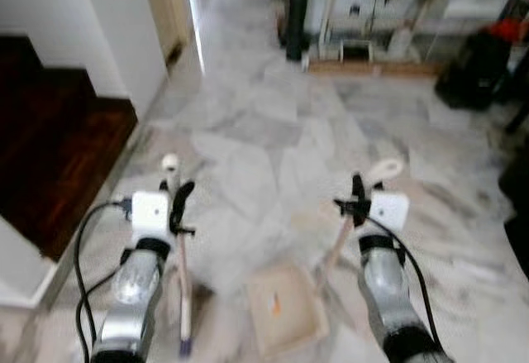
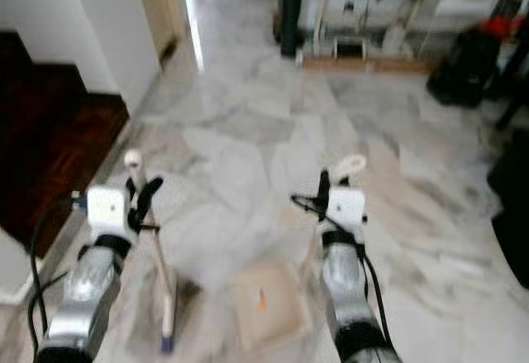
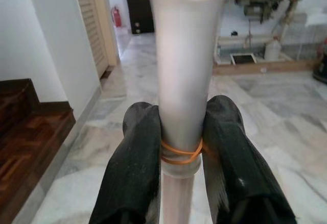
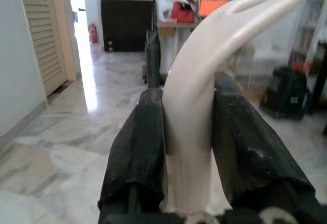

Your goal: Sweep floor

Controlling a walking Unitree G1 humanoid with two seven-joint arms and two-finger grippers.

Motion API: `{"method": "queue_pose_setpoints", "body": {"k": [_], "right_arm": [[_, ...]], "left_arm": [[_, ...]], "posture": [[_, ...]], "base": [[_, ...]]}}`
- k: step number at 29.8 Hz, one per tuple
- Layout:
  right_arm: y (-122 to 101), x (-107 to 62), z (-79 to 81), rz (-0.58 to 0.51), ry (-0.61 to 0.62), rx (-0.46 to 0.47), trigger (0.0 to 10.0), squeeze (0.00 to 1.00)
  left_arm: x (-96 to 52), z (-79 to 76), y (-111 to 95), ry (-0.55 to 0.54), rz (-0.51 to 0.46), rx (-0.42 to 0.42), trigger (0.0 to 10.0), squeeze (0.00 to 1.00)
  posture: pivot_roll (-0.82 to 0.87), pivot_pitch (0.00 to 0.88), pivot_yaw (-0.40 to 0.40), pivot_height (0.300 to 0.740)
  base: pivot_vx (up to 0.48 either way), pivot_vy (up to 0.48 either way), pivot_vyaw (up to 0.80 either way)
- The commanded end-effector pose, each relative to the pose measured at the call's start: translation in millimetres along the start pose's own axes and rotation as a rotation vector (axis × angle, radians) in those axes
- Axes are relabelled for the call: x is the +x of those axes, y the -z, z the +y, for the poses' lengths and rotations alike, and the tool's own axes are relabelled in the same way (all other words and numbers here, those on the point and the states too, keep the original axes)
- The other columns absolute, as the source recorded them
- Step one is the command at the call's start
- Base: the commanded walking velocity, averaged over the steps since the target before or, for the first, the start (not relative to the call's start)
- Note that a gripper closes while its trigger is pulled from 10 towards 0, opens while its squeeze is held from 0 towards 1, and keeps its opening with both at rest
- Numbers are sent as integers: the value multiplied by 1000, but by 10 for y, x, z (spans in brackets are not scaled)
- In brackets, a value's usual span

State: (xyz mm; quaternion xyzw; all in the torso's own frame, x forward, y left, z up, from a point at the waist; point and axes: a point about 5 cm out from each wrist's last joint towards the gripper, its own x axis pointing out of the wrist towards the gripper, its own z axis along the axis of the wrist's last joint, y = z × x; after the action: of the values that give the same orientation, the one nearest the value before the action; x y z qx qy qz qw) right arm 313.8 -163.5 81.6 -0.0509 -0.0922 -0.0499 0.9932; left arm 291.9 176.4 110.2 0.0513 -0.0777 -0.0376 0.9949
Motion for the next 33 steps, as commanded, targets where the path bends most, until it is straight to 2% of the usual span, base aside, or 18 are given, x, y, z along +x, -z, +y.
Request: {"method": "queue_pose_setpoints", "body": {"k": [1, 13, 33], "right_arm": [[-91, 40, 66, -46, -11, 15, 10000, 0], [-90, 32, 91, -44, -28, 22, 10000, 0], [-89, 36, 112, -42, -39, 30, 10000, 0]], "left_arm": [[17, 70, -63, -17, -29, 6, 10000, 0], [4, 63, -58, -25, -27, 4, 10000, 0], [17, 50, -50, -22, -29, -2, 10000, 0]], "posture": [[49, 33, -6, 740], [50, 46, -15, 740], [52, 16, -19, 740]], "base": [[409, 0, 0], [409, 0, 0], [410, 0, 0]]}}
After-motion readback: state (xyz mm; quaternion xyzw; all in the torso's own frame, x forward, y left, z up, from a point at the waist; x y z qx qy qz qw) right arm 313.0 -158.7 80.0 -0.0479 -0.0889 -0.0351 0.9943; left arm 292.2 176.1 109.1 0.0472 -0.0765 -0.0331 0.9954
